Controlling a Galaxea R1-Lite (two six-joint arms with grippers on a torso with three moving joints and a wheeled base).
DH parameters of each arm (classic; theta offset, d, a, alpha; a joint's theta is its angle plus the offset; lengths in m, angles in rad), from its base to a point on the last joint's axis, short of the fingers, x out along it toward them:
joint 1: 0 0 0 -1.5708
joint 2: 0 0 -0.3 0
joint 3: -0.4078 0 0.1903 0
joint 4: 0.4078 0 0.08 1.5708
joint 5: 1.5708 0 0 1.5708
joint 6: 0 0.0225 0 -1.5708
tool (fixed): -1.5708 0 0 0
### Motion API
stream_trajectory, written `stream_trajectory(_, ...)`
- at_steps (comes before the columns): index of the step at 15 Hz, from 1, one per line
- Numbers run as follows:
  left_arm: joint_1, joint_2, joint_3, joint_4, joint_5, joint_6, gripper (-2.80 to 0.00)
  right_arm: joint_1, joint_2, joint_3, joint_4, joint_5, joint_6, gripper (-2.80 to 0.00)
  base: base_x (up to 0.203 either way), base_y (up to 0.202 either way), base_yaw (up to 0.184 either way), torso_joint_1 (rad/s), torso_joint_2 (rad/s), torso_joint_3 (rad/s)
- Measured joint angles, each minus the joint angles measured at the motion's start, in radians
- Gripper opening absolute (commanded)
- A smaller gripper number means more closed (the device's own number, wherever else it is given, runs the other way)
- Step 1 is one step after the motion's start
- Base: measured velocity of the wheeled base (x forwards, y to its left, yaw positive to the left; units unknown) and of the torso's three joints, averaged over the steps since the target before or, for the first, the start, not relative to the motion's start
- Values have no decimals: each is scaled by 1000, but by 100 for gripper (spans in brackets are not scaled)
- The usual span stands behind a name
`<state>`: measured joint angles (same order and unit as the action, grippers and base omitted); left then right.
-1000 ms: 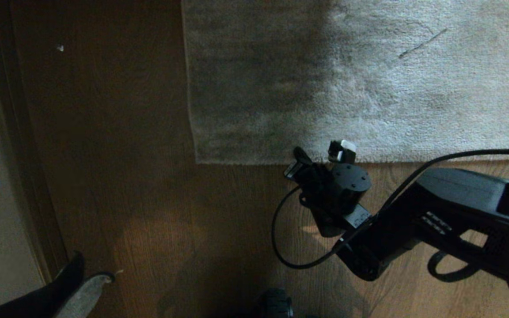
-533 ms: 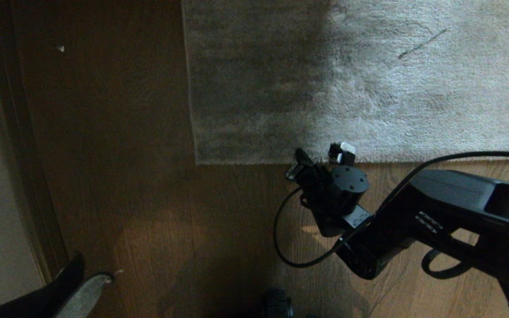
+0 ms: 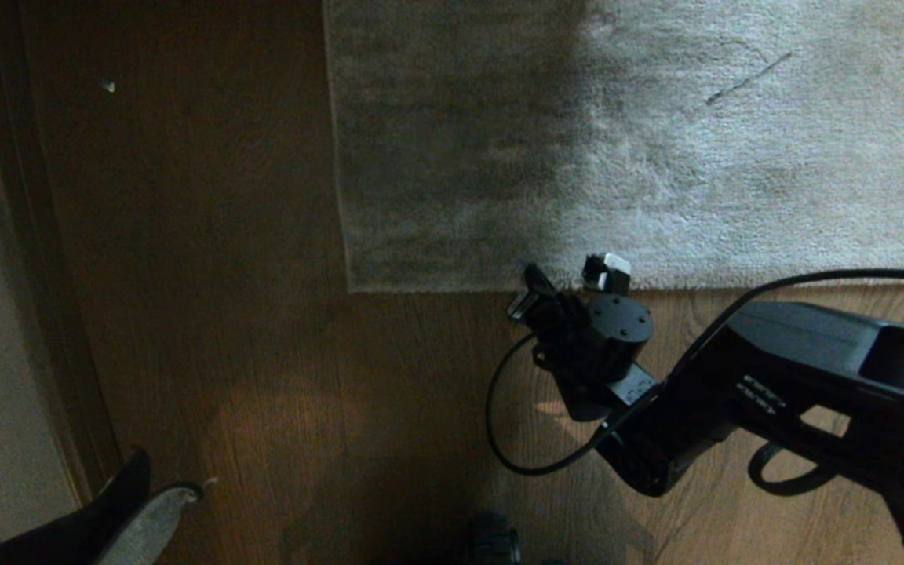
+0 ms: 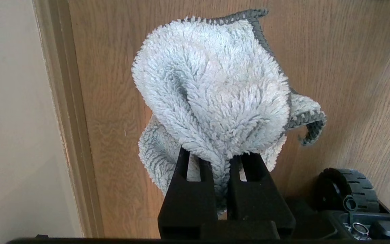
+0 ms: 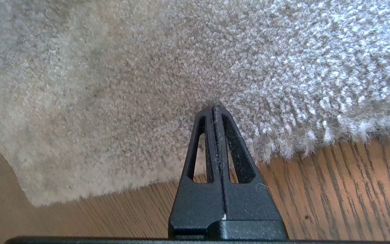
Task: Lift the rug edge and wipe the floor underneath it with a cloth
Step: Lay down the carpet
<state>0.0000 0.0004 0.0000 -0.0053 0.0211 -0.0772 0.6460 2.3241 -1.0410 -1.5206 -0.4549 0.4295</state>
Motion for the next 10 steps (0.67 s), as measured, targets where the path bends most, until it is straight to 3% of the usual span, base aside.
stream_trajectory(10,0,0,0,0,0,0,-280,35,-17,-61,-1,7,-7,-280,0,0,0,0,0,0)
